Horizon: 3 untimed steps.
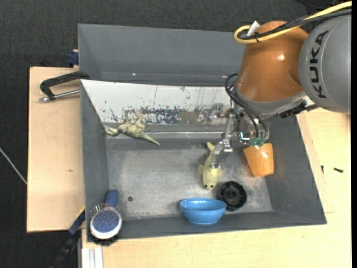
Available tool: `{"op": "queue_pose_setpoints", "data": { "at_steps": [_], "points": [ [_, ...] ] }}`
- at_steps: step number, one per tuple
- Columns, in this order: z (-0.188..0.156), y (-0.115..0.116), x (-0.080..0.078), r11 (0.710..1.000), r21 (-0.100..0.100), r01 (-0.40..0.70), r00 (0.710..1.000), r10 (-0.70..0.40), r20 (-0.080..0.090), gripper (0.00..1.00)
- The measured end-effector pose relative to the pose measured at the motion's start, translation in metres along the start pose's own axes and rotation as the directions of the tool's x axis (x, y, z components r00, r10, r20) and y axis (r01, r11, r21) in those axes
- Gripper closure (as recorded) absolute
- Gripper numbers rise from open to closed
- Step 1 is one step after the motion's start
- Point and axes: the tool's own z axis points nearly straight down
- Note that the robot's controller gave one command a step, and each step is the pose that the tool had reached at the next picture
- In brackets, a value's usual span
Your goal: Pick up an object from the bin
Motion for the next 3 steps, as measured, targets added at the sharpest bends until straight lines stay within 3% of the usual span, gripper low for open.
{"op": "queue_pose_setpoints", "data": {
  "at_steps": [1, 2, 3],
  "points": [
    [0.079, -0.062, 0.068, 0.986, 0.002, 0.168, 0.986, -0.168, 0.000, 0.00],
    [0.131, -0.045, 0.058, 1.000, -0.001, -0.008, 1.000, 0.008, 0.024, 0.00],
    [0.128, -0.046, 0.053, 1.000, 0.000, -0.009, 0.999, 0.009, 0.042, 1.00]
  ]
}}
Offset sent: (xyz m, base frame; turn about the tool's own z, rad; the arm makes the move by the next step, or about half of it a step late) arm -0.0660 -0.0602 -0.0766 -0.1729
